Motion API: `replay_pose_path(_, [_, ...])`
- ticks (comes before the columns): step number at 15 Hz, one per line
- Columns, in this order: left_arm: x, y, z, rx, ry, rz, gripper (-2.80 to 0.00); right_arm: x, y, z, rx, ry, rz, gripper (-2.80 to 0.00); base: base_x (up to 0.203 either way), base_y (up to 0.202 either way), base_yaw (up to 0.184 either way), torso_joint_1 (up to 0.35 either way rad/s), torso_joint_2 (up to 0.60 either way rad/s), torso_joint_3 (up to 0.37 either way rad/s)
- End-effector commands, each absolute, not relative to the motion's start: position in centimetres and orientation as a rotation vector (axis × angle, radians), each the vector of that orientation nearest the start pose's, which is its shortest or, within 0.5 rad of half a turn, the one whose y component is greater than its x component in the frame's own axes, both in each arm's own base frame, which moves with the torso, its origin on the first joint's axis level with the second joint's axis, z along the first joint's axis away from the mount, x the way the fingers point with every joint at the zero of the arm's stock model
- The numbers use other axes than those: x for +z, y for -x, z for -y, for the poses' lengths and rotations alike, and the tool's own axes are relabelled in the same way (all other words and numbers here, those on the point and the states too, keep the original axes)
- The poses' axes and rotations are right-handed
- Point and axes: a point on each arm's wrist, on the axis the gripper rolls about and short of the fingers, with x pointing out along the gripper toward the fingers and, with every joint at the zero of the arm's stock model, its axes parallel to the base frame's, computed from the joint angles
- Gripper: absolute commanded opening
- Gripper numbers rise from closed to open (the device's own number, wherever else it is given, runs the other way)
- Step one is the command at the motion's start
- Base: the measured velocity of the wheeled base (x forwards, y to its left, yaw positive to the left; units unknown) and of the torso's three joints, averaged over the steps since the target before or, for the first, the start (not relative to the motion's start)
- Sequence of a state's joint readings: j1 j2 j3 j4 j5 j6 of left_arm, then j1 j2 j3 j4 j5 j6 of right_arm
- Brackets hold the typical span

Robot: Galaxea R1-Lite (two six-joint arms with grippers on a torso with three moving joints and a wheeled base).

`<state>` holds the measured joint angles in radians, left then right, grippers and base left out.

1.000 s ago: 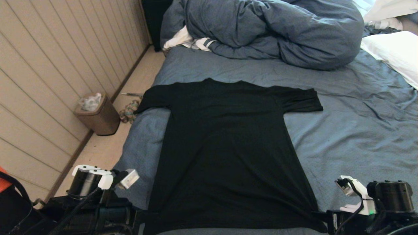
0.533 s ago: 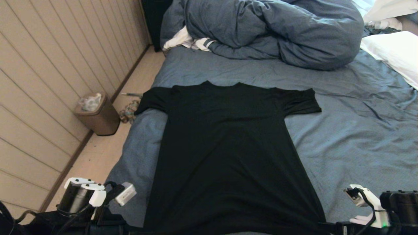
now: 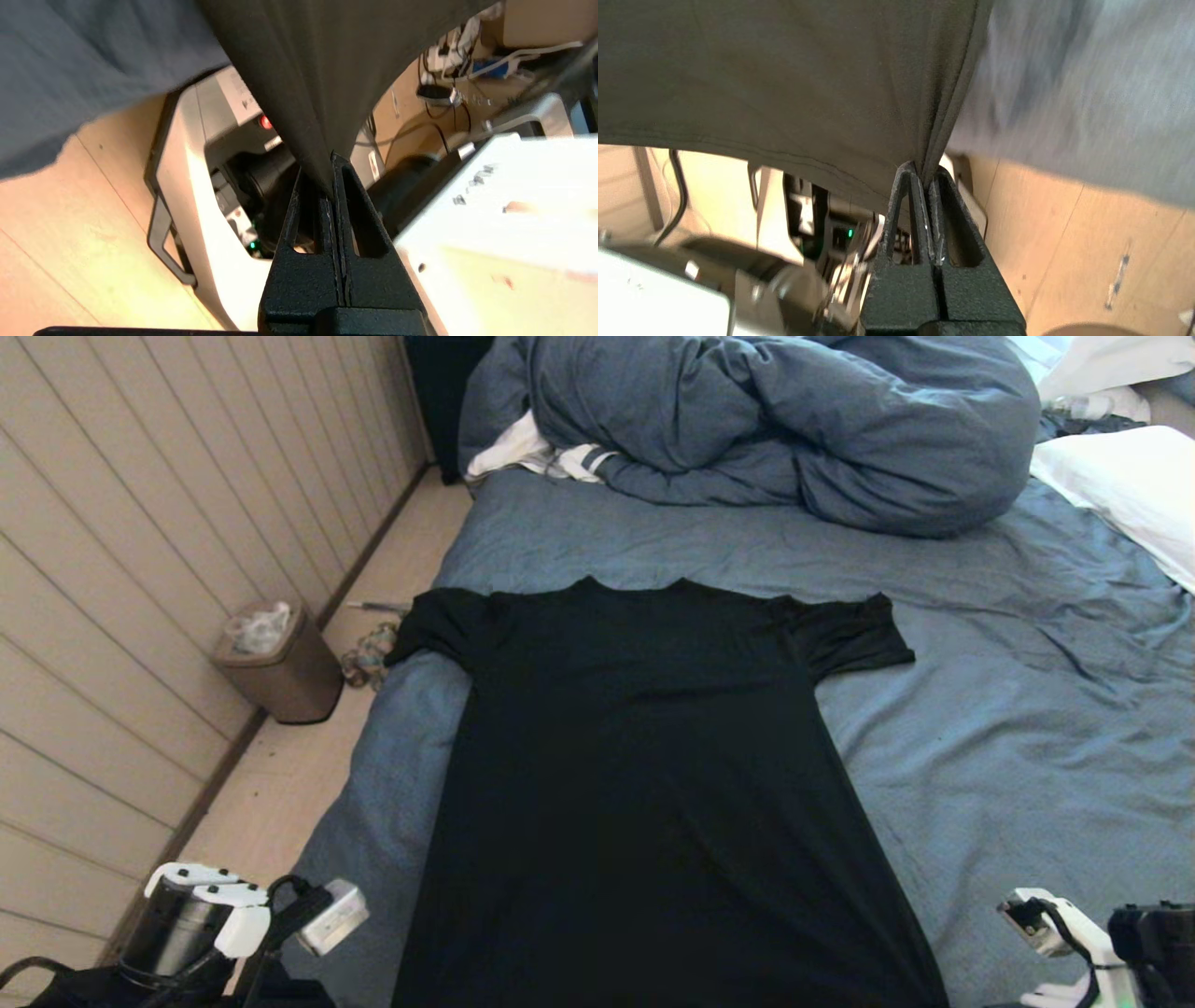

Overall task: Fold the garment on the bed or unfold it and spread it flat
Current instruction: Fold the black T-shirt

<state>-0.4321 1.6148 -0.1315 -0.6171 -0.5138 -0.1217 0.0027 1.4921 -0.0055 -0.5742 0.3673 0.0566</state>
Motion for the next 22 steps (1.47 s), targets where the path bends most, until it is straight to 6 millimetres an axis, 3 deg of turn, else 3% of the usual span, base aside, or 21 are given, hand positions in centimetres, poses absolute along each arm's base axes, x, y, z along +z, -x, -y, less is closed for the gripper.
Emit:
replay_pose_path(1, [6.0,-14.0,7.9,-0.846,0.138,-0.932,-2.80,5.9,-11.9,-0.9,0.330,-0.210,-0.880,-2.80,0.000,0.000,0.000,0.000,0.00,0.000])
replay_pose_path(8, [5.3,-11.6,6.8,-0.845,0.136,-0.965,-2.80,6.4,-8.8,-0.9,0.335,-0.195,-0.920,-2.80,0.000,0.000,0.000,0.000,0.00,0.000])
replay_pose_path(12, [6.1,-11.1,6.5,-0.852,0.145,-0.915,-2.80,7.4,-7.9,-0.9,0.329,-0.194,-0.895,-2.80,0.000,0.000,0.000,0.000,0.00,0.000])
replay_pose_path(16, [8.5,-13.6,7.3,-0.824,0.197,-0.805,-2.80,10.3,-9.8,-0.8,0.319,-0.202,-0.831,-2.80,0.000,0.000,0.000,0.000,0.00,0.000])
replay_pose_path(22, [14.8,-20.3,7.8,-0.753,0.256,-0.679,-2.80,13.0,-16.5,-0.3,0.291,-0.234,-0.821,-2.80,0.000,0.000,0.000,0.000,0.00,0.000])
